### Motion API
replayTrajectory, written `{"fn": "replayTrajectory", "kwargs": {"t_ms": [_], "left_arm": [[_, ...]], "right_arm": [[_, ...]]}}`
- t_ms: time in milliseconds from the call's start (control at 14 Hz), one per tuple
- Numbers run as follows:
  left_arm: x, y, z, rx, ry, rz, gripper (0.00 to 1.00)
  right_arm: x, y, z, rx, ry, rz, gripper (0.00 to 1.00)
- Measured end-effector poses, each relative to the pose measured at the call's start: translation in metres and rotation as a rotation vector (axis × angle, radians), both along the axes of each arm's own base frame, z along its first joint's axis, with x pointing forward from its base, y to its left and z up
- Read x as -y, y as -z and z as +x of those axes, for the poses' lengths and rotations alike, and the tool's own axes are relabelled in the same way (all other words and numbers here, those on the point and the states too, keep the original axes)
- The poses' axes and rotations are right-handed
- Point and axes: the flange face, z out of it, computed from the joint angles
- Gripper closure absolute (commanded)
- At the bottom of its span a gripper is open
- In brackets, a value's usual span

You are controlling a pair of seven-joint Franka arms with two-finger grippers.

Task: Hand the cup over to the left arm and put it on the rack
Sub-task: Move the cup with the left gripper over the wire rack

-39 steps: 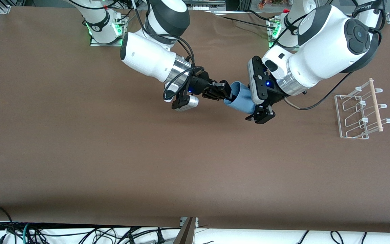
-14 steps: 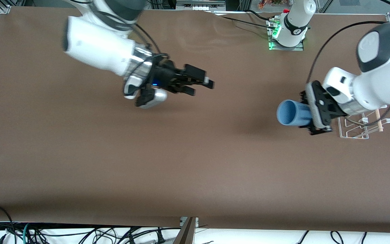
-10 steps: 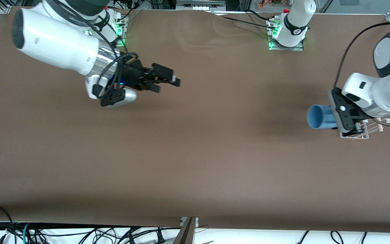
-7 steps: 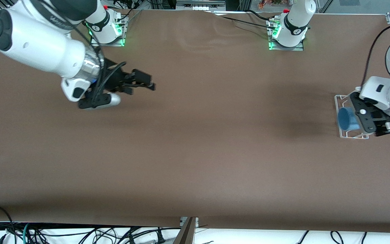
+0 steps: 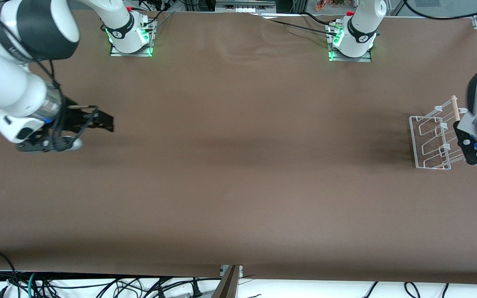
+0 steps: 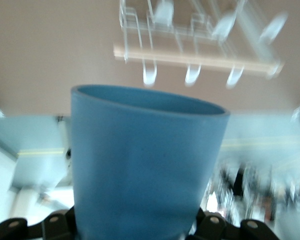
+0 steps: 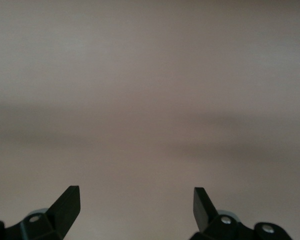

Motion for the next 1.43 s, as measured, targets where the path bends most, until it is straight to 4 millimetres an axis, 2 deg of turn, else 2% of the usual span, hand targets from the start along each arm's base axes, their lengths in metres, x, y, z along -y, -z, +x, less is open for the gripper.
{"fn": "replayTrajectory", "kwargs": {"t_ms": [143, 215, 358, 573, 717, 860, 1003, 1218, 1433], "left_arm": [[0.011, 0.037, -0.001, -0.006, 0.097, 0.107, 1.0], [0.016, 0.049, -0.002, -0.001, 0.138, 0.153, 1.0], [0.025, 0.066, -0.005, 0.02, 0.206, 0.245, 1.0], [0.03, 0.091, -0.014, 0.062, 0.269, 0.343, 1.0], [0.032, 0.115, -0.029, 0.111, 0.286, 0.378, 1.0], [0.033, 0.136, -0.044, 0.142, 0.296, 0.393, 1.0], [0.034, 0.142, -0.048, 0.148, 0.3, 0.396, 1.0], [0.035, 0.144, -0.049, 0.166, 0.322, 0.415, 1.0], [0.036, 0.161, -0.061, 0.21, 0.352, 0.436, 1.0]], "right_arm": [[0.044, -0.002, 0.003, -0.002, 0.021, -0.019, 0.0], [0.063, -0.003, 0.002, -0.014, 0.039, -0.026, 0.0], [0.084, -0.005, -0.002, -0.042, 0.066, -0.038, 0.0], [0.103, -0.015, -0.006, -0.06, 0.094, -0.035, 0.0], [0.119, -0.028, -0.011, -0.063, 0.106, -0.014, 0.0], [0.132, -0.048, -0.025, -0.064, 0.101, -0.038, 0.0], [0.135, -0.062, -0.043, -0.06, 0.083, -0.066, 0.0], [0.137, -0.058, -0.067, -0.009, 0.077, -0.08, 0.0], [0.145, -0.048, -0.086, -0.004, 0.096, -0.072, 0.0]]}}
